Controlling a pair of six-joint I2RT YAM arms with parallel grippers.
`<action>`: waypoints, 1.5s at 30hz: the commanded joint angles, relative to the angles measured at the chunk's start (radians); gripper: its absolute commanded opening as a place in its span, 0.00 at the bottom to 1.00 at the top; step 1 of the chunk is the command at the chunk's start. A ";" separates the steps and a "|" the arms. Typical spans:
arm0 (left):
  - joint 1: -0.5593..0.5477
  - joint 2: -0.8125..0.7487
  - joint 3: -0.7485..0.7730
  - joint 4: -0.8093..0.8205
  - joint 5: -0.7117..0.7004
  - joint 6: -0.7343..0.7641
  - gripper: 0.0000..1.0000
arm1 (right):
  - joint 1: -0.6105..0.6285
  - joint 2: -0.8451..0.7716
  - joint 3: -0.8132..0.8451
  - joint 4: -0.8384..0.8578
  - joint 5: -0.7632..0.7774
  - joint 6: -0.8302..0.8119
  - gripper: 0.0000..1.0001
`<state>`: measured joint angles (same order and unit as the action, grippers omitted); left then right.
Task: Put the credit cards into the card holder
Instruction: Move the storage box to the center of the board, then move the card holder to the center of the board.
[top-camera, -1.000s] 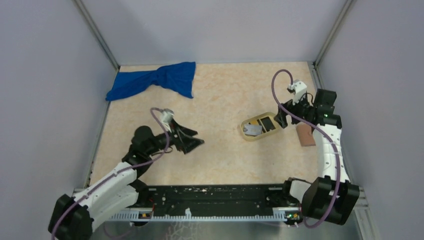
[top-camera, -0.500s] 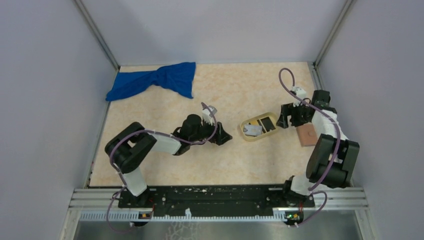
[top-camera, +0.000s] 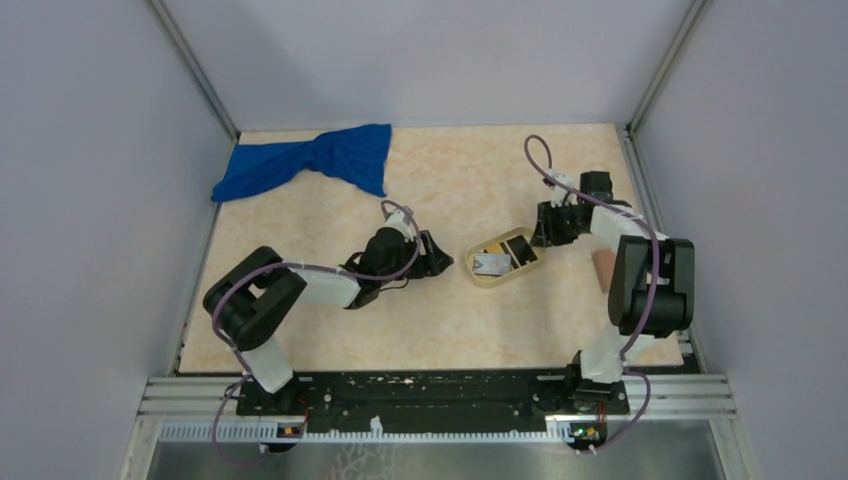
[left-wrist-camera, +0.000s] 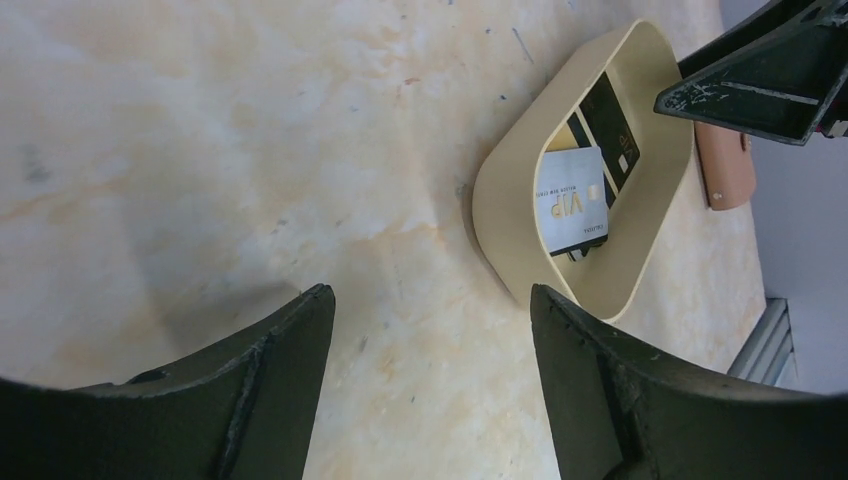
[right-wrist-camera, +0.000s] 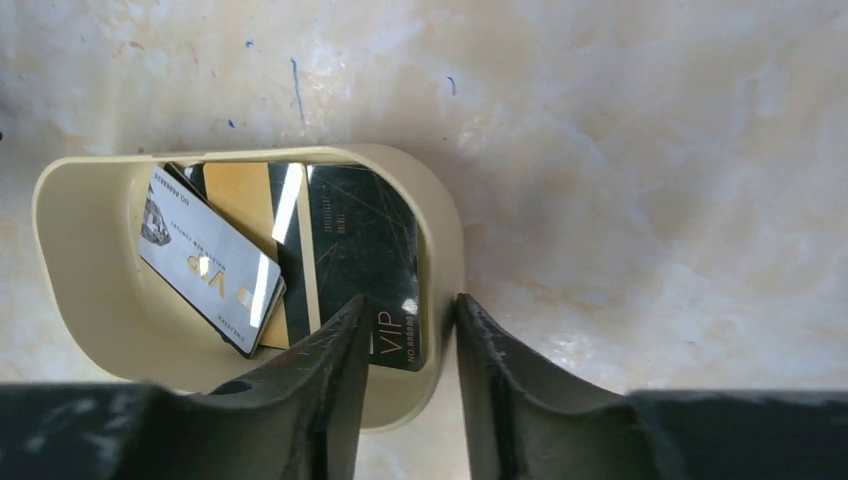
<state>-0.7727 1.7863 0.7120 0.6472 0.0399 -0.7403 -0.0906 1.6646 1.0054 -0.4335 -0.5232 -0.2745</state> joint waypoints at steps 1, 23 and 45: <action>-0.005 -0.154 -0.073 -0.118 -0.165 0.015 0.77 | 0.066 0.013 0.053 0.087 -0.071 0.183 0.31; -0.005 -0.778 -0.421 -0.252 -0.135 0.165 0.78 | 0.521 0.258 0.606 -0.147 -0.181 -0.024 0.48; -0.005 -0.718 -0.584 0.145 0.066 0.120 0.85 | -0.519 -0.161 0.001 -0.223 0.180 -0.510 0.91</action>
<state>-0.7727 1.0702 0.1448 0.7292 0.0380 -0.5602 -0.5461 1.4689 1.0180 -0.7177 -0.3836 -0.7273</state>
